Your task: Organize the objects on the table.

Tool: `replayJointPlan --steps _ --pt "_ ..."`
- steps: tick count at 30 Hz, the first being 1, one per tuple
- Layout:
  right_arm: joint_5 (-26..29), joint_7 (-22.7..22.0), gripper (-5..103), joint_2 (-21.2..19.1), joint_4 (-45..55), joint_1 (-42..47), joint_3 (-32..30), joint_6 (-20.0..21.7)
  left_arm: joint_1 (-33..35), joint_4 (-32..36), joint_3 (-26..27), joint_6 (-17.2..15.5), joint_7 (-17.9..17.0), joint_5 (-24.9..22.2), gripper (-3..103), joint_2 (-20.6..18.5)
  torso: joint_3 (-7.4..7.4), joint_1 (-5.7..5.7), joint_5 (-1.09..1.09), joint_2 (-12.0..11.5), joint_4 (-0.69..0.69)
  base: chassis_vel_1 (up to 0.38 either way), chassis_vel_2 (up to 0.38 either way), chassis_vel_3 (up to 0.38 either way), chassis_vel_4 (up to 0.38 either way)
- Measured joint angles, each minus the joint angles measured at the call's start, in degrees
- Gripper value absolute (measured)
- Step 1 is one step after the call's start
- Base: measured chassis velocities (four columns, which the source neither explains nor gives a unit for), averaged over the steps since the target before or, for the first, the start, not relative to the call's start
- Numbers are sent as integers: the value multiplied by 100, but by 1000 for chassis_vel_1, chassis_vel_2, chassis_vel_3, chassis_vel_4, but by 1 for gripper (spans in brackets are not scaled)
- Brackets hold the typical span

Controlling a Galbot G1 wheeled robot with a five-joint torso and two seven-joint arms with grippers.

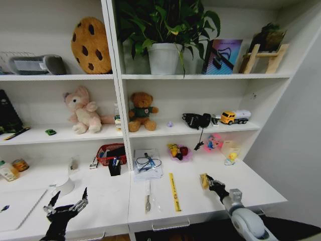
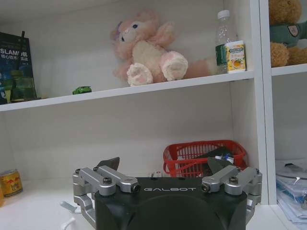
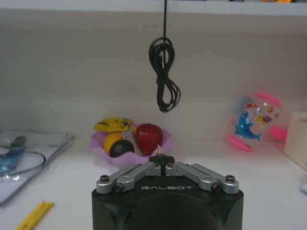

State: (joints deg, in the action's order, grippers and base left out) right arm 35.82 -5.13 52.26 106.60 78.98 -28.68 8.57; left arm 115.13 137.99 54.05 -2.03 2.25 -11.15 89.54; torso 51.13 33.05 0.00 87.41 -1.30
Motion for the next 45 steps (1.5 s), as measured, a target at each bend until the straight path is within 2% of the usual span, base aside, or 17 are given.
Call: replayJointPlan --steps 4,6,7,10,12,13,14,15,18,21,26,33,34,38,40,41,45 --pt "283 6 0 -151 -257 -740 402 14 0 0 1 0 -3 0 100 0 1 0 1 0 -1 0 0 0 0" --pt "637 106 0 -278 -745 -1621 960 -39 0 0 0 0 1 0 100 0 1 0 -2 0 3 0 0 0 0" --pt "637 106 0 -278 -745 -1621 960 -39 0 0 0 0 1 0 100 0 1 0 -2 0 3 0 0 0 0" --pt "743 257 0 -278 -1469 -2532 1590 -162 0 0 0 0 1 0 100 0 1 1 1 -1 2 0 0 0 0" --pt "665 273 0 -97 -2254 -3494 2196 -193 0 0 0 0 -2 0 100 1 2 1 2 -1 -1 0 0 0 0" --pt "665 273 0 -97 -2254 -3494 2196 -193 0 0 0 0 -2 0 100 1 2 1 2 -1 -1 0 0 0 0" --pt "612 285 0 59 -2714 -4048 2536 -220 0 0 1 0 -1 0 100 0 1 1 -2 0 4 0 0 0 0" --pt "612 285 0 59 -2714 -4048 2536 -220 0 0 1 0 -1 0 100 0 1 1 -2 0 4 0 0 0 0" --pt "396 344 0 491 -3606 -4655 2948 -343 0 0 1 0 -1 0 100 0 2 1 1 -1 1 0 0 0 0" --pt "323 351 0 783 -3971 -4770 3016 -360 0 0 0 0 1 0 100 0 1 1 -1 -1 1 0 0 0 0" --pt "168 383 0 969 -4159 -4627 3001 -445 0 0 0 0 1 0 100 0 0 1 0 -1 0 0 0 0 0" --pt "-28 281 -3 1006 -4243 -4437 2848 -488 0 0 0 0 1 0 100 0 0 0 0 0 0 0 0 0 0" --pt "-28 223 7 1006 -4221 -4403 2823 -488 0 0 0 0 1 0 100 0 0 0 -1 0 0 0 0 0 0" --pt "-50 133 17 934 -3999 -4277 2753 -489 0 0 0 0 1 0 100 0 0 1 1 0 1 0 0 0 0" --pt "-94 57 28 742 -3615 -4089 2675 -515 0 0 0 0 1 0 100 0 0 0 1 0 0 0 0 0 0" --pt "-94 57 28 742 -3615 -4089 2675 -515 0 0 0 0 1 0 100 0 0 0 1 0 0 0 0 0 0" --pt "-64 -26 44 303 -2731 -3435 2396 -488 0 0 0 0 1 0 100 0 0 0 0 0 1 0 0 0 0"
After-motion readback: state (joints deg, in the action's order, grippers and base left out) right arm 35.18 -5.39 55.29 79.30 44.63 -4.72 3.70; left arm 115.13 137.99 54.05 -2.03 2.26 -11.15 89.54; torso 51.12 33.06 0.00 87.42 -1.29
